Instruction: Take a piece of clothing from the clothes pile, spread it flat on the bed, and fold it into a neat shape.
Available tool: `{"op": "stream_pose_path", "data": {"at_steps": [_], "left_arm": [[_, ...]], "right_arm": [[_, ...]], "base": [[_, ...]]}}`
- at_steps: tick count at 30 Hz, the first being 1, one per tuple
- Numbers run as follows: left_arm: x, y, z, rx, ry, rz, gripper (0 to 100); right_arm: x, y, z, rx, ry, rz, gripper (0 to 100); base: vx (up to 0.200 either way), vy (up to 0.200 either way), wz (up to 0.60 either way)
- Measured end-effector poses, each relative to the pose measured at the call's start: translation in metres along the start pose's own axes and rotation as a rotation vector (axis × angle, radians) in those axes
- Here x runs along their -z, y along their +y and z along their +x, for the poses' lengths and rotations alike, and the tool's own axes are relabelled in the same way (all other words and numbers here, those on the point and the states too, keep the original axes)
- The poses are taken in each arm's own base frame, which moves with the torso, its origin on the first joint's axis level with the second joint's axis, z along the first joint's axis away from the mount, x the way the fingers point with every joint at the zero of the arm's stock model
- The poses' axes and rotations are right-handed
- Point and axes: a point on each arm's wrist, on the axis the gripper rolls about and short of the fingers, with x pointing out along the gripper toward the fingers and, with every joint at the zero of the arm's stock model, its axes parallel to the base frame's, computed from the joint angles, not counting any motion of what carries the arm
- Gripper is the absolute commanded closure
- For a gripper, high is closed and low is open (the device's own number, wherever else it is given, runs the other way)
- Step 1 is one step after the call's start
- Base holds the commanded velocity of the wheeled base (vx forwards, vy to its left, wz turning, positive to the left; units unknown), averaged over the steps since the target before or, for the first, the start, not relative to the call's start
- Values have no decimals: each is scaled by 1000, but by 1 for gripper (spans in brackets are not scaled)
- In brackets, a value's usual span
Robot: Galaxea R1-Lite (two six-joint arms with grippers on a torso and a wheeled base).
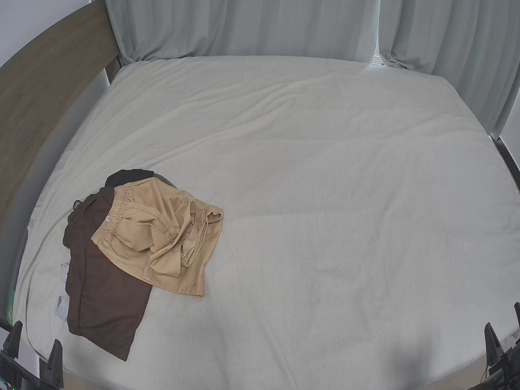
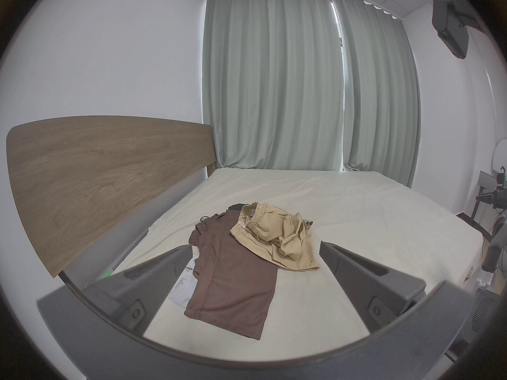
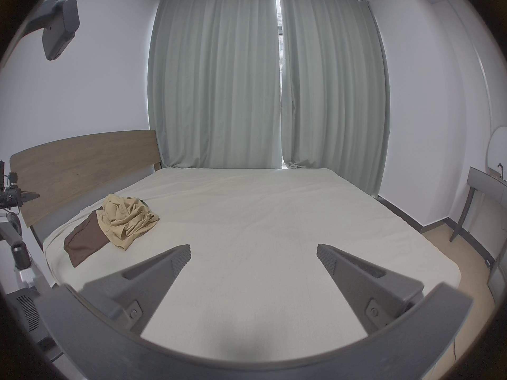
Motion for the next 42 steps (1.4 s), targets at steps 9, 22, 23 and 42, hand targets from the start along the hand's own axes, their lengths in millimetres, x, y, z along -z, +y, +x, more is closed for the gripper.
{"op": "stream_pose_path", "data": {"at_steps": [9, 22, 23, 42], "left_arm": [[0, 0, 0, 2, 0, 10, 0], [0, 0, 0, 5, -2, 1, 0], [0, 0, 0, 6, -2, -1, 0], [-10, 0, -1, 3, -95, 5, 0]], "right_arm": [[0, 0, 0, 0, 0, 0, 0], [0, 0, 0, 0, 0, 4, 0], [0, 0, 0, 1, 0, 4, 0], [0, 0, 0, 2, 0, 6, 0]], "base": [[0, 0, 0], [0, 0, 0], [0, 0, 0], [0, 0, 0]]}}
